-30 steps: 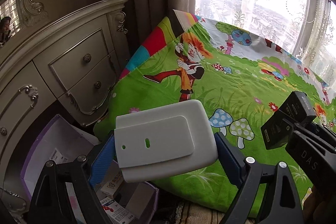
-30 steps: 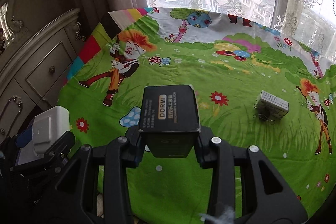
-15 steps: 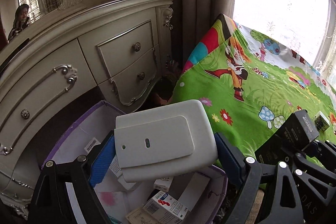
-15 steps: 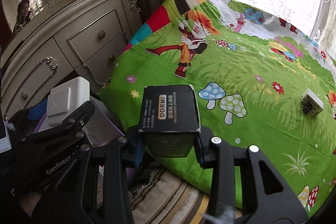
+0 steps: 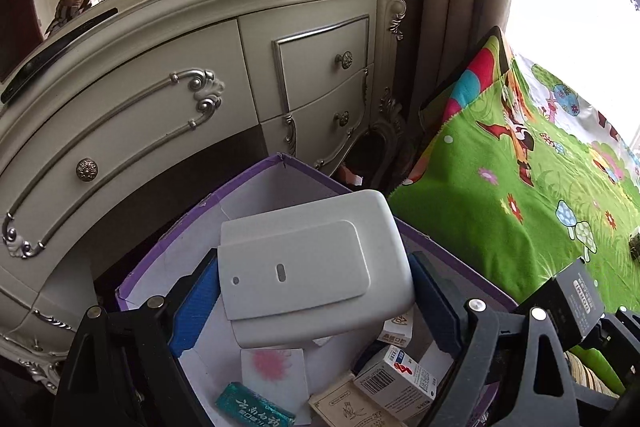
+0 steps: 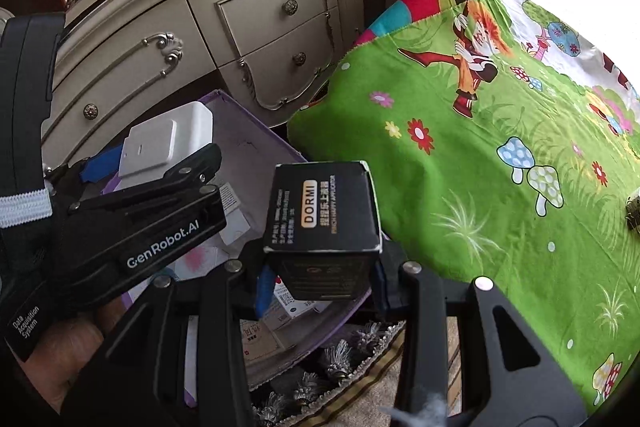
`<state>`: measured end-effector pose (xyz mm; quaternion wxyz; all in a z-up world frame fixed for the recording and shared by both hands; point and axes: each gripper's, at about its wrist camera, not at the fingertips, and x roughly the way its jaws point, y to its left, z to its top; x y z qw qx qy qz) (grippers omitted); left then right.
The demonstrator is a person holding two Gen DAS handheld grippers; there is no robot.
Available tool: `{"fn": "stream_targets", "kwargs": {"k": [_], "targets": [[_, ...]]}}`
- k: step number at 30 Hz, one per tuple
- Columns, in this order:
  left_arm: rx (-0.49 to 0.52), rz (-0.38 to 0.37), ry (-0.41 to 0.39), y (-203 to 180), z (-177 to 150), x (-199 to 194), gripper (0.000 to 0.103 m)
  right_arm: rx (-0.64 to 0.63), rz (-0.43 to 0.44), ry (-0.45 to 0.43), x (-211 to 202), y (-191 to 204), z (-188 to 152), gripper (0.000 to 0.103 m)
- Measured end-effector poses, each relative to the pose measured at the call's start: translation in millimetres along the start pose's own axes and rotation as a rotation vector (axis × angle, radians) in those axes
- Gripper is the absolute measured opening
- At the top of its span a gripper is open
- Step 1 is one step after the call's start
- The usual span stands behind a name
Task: Organize rigid objects
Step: 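Open both grippers to drop the DORMI box and white case into the purple box, then move both grippers back over the last items on the bed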
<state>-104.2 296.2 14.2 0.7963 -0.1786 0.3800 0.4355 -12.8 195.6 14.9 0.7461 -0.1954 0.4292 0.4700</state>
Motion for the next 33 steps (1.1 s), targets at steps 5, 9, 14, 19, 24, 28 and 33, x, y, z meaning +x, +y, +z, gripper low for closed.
{"fn": "stream_targets", "kwargs": {"k": [5, 9, 14, 19, 24, 28, 33], "targets": [[-0.018, 0.023, 0.013, 11.7, -2.3, 5.0, 0.091, -0.041, 0.022, 0.044, 12.1, 14.7, -6.5, 0.043], [-0.019, 0.029, 0.025, 14.3, -4.3, 8.5, 0.091, -0.056, 0.038, 0.065, 17.6, 19.4, -8.4, 0.043], [-0.02, 0.034, 0.041, 14.0, -4.2, 13.5, 0.092, -0.065, 0.046, 0.091, 22.5, 21.8, -10.5, 0.043], [-0.014, 0.047, 0.056, 12.0, -5.0, 16.1, 0.094, -0.048, 0.04, 0.092, 22.0, 19.3, -10.1, 0.066], [-0.004, 0.041, 0.053, 7.8, -4.4, 13.5, 0.095, -0.031, 0.046, 0.088, 18.5, 14.3, -9.3, 0.068], [0.013, 0.033, 0.04, -1.0, -2.3, 8.7, 0.095, -0.008, 0.04, 0.075, 12.9, 3.8, -8.7, 0.068], [0.037, 0.003, 0.024, -16.5, -0.3, 0.9, 0.095, 0.026, 0.019, 0.047, 2.8, -15.6, -6.0, 0.069]]}}
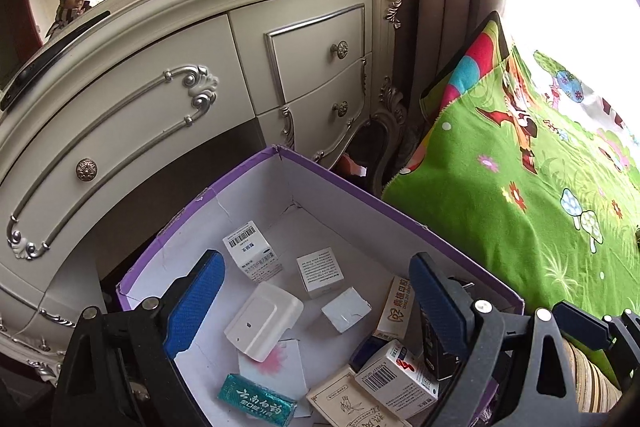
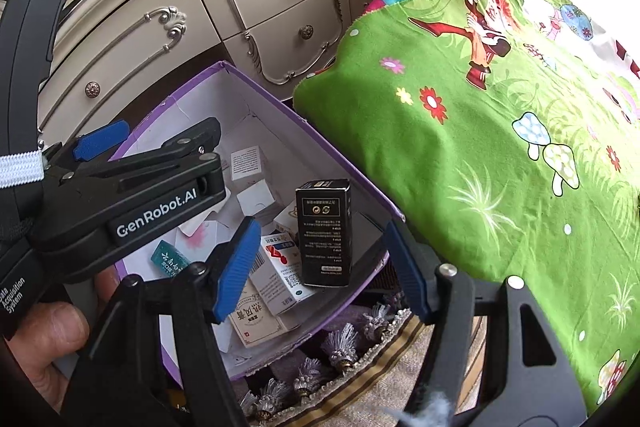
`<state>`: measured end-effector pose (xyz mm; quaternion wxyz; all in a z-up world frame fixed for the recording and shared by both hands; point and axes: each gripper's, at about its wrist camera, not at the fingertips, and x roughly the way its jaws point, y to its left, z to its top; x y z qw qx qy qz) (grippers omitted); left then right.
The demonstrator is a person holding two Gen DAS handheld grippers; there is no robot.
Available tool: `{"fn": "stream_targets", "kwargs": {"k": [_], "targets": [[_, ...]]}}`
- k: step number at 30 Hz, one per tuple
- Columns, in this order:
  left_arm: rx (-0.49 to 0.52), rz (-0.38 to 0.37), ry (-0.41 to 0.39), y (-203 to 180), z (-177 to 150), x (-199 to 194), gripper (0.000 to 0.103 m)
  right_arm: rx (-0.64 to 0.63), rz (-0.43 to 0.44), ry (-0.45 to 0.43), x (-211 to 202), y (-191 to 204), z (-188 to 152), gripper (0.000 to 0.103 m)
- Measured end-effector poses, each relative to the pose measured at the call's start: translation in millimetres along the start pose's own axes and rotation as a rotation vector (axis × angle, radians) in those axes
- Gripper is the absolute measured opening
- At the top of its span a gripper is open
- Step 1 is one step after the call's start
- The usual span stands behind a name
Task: Organize rigid objects
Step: 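Move both grippers back over the last items on the bed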
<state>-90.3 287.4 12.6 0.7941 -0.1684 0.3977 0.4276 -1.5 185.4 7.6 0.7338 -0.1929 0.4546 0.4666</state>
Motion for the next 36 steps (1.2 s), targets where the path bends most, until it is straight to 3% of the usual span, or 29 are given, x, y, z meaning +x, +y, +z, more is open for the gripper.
{"fn": "stream_targets", "kwargs": {"k": [9, 16, 25, 36], "targets": [[0.037, -0.146, -0.042, -36.9, 13.0, -17.3, 0.095, 0.07, -0.084, -0.079, -24.5, -50.0, 12.5, 0.073], [0.075, -0.251, -0.06, -72.5, 21.4, -27.8, 0.095, 0.169, -0.174, -0.132, -43.9, -112.6, 18.0, 0.076], [0.132, -0.4, -0.019, -136.2, 23.7, -32.5, 0.095, 0.377, -0.308, -0.173, -71.0, -231.1, 9.8, 0.082], [0.317, -0.596, 0.026, -258.6, 17.3, -43.5, 0.091, 0.668, -0.434, -0.211, -111.4, -370.3, -43.3, 0.084]]}}
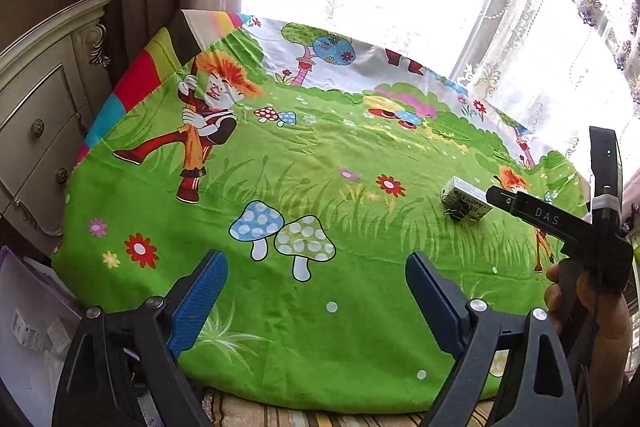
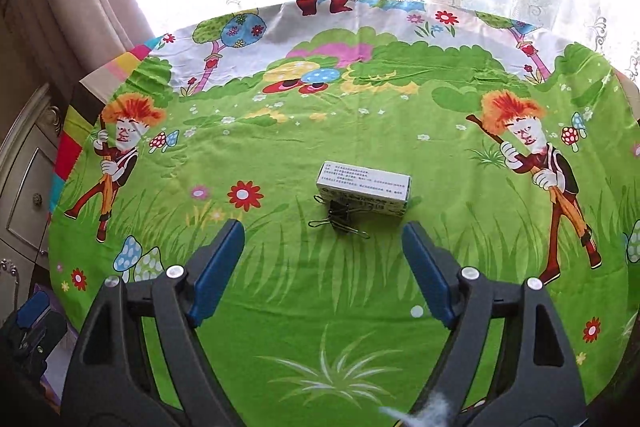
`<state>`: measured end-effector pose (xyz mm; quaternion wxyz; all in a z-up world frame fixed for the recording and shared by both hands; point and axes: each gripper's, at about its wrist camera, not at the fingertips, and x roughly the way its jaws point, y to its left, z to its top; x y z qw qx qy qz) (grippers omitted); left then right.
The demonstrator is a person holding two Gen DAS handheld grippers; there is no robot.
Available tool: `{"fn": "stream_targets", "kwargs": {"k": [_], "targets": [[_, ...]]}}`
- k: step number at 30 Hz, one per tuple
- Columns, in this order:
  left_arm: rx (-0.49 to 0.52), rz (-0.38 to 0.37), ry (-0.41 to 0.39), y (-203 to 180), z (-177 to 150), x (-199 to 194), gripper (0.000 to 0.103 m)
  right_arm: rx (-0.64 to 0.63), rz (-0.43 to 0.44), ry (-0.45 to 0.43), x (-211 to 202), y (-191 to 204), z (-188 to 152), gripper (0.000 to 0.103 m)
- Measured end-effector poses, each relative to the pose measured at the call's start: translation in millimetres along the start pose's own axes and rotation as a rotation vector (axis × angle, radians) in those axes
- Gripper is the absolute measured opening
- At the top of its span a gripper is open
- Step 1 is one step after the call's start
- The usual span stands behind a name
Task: Organize rigid objects
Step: 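Move both grippers back over the last items on the bed, then grasp the black binder clip with the left gripper while the right grasps the white printed box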
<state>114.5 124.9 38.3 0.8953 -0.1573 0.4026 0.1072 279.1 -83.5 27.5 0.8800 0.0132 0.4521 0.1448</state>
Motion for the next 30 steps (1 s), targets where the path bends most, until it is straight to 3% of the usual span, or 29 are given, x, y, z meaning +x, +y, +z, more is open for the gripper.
{"fn": "stream_targets", "kwargs": {"k": [7, 13, 18, 20, 24, 28, 30], "targets": [[0.123, -0.122, 0.043, -75.8, 12.0, 49.3, 0.089, 0.162, -0.077, -0.036, 1.1, -76.0, 9.3, 0.086], [0.19, -0.225, 0.101, -125.9, 17.8, 99.4, 0.086, 0.238, -0.111, -0.064, 4.6, -109.7, 7.0, 0.086], [0.222, -0.227, 0.143, -149.0, 18.4, 135.0, 0.084, 0.305, -0.141, -0.104, 3.8, -128.2, 4.5, 0.086], [0.242, -0.216, 0.158, -155.7, 17.8, 147.0, 0.077, 0.331, -0.149, -0.118, 2.2, -134.2, 3.1, 0.086], [0.277, -0.198, 0.164, -164.9, 16.8, 163.0, 0.073, 0.365, -0.164, -0.144, 0.0, -140.0, 1.7, 0.086], [0.315, -0.171, 0.15, -170.4, 15.6, 171.7, 0.053, 0.354, -0.173, -0.155, 1.3, -134.4, 1.3, 0.088], [0.332, -0.17, 0.142, -171.2, 15.9, 172.5, 0.053, 0.336, -0.169, -0.155, 4.0, -128.7, 1.3, 0.089]]}}
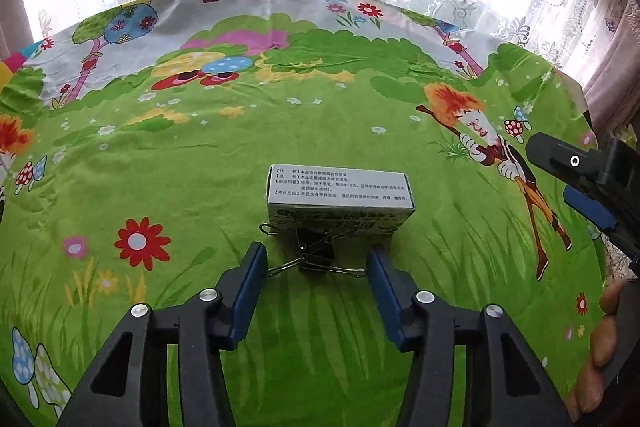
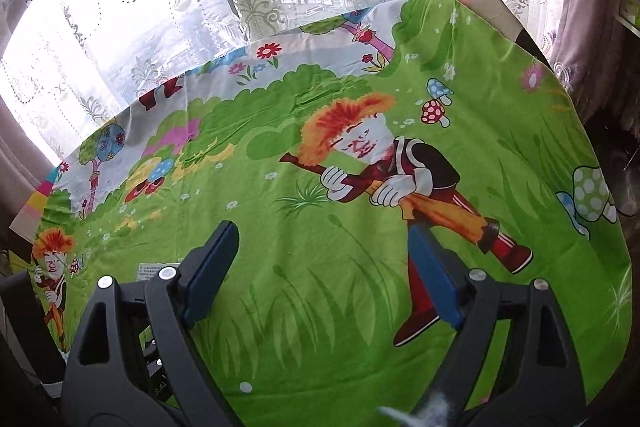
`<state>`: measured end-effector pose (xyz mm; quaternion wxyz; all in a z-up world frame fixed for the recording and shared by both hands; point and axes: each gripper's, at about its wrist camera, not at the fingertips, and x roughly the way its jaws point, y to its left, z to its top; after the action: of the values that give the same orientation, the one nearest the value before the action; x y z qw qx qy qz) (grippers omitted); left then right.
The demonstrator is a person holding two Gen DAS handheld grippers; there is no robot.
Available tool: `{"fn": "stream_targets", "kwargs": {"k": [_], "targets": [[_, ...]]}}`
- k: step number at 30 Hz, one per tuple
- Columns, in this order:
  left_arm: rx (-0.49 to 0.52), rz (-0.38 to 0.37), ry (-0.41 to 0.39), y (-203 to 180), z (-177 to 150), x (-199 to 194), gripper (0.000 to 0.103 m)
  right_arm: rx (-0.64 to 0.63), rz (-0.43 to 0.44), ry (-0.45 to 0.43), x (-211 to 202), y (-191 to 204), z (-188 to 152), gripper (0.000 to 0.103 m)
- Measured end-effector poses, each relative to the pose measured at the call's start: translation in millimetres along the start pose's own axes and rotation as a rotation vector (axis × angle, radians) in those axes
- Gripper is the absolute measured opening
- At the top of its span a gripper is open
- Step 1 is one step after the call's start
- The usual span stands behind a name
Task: Organize rigid objects
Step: 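Grasp the black binder clip with the left gripper while the right grasps the white printed box, then carry the binder clip and white printed box in both grippers to the purple box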
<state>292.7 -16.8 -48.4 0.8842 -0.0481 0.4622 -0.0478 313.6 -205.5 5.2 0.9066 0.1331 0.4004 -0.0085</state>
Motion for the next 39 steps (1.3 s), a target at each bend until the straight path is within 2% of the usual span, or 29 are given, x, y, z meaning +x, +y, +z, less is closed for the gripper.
{"fn": "stream_targets", "kwargs": {"k": [4, 8, 16, 21, 28, 35, 37, 39], "targets": [[-0.007, -0.016, -0.01, 5.2, -5.3, -4.5, 0.052, -0.037, 0.013, 0.006, 3.0, 14.7, -5.4, 0.09], [-0.073, -0.025, -0.01, 22.4, -14.4, -15.4, 0.052, -0.105, 0.036, 0.004, 4.1, 38.0, -12.2, 0.092], [-0.223, 0.04, -0.012, 68.3, -47.5, -49.1, 0.052, -0.293, 0.114, 0.023, 14.4, 102.9, -35.4, 0.093], [-0.215, 0.061, -0.028, 69.4, -70.7, -64.7, 0.052, -0.343, 0.118, 0.034, 26.5, 128.1, -45.8, 0.093], [-0.227, 0.051, -0.04, 74.1, -76.0, -70.2, 0.052, -0.333, 0.078, 0.086, 49.0, 141.0, -46.6, 0.094], [-0.231, 0.062, -0.046, 73.7, -77.0, -71.8, 0.052, -0.293, 0.058, 0.135, 68.3, 132.1, -47.1, 0.093], [-0.233, 0.069, -0.046, 73.7, -77.4, -72.4, 0.052, -0.298, 0.052, 0.148, 70.4, 131.1, -48.0, 0.081], [-0.243, 0.073, -0.048, 75.5, -78.8, -74.8, 0.052, -0.31, 0.054, 0.147, 68.1, 131.1, -49.2, 0.081]]}}
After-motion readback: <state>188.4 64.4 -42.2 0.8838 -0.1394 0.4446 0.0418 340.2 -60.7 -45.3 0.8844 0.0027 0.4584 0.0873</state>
